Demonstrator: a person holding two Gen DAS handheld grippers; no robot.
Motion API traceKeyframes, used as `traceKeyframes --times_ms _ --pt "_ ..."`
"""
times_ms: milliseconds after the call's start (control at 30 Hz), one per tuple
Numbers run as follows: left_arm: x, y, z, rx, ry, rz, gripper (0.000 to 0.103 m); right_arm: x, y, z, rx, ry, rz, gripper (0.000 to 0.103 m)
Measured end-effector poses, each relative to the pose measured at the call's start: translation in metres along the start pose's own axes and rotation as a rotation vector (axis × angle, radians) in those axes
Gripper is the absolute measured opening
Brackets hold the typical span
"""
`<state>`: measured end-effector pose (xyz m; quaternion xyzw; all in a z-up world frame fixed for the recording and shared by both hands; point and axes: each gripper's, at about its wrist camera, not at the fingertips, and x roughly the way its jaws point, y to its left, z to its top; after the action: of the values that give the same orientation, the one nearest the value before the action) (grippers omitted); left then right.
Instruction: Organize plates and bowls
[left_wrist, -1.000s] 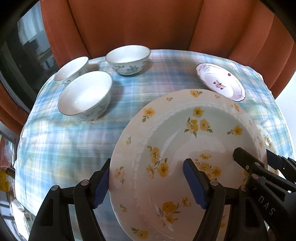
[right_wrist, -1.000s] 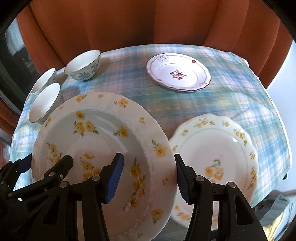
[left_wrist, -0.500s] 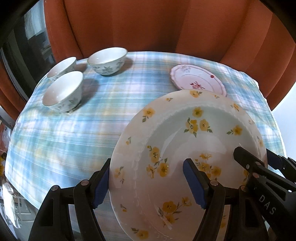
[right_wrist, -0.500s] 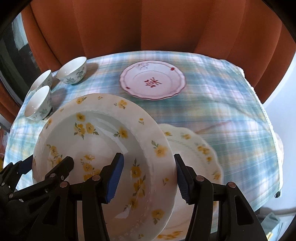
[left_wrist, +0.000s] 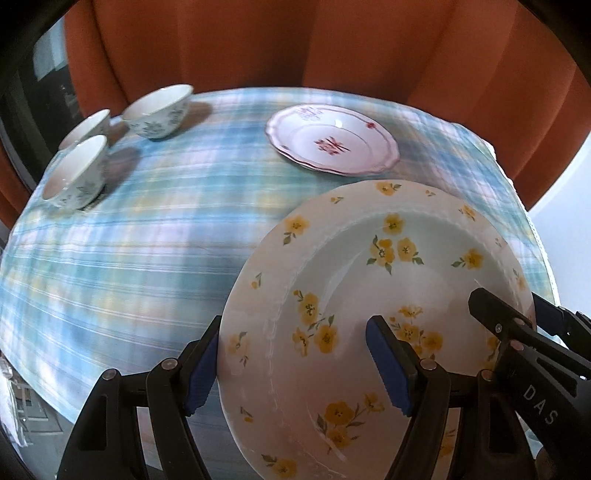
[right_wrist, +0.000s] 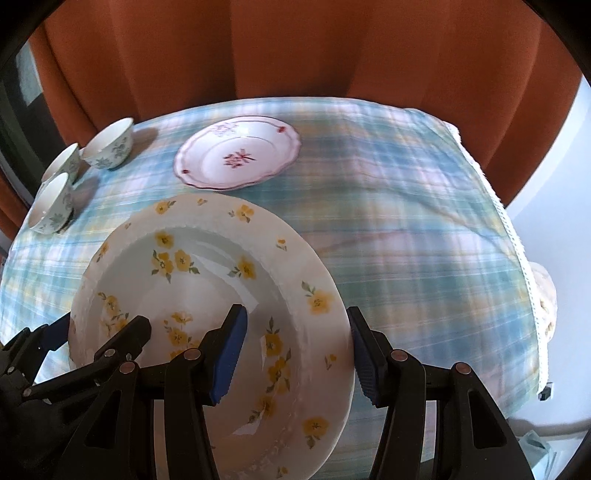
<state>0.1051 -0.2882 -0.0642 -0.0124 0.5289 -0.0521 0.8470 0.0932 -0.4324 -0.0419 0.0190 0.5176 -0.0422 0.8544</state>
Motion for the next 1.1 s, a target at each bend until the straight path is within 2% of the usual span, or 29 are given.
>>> traceKeyframes --times_ms 333,467,767,1100 --pt "0.023 -0.033 -0.004 0.016 0.089 -0.018 0.077 0.015 -0.039 -0.008 0.033 0.053 -0.026 0.059" --pt "0.027 -0.038 -0.004 0.015 0.091 -0.009 0.078 0.02 -0.045 -0.009 0.033 0.068 -0.027 0.059" --pt "0.041 -0.021 -0.002 -0.071 0.139 0.001 0.078 0.026 -0.035 -0.002 -0.022 0.061 -0.001 0.059" --pt "0.041 -0.026 -0.002 -0.021 0.114 0.045 0.079 0.034 -0.029 -0.004 -0.026 0.079 0.012 0.059"
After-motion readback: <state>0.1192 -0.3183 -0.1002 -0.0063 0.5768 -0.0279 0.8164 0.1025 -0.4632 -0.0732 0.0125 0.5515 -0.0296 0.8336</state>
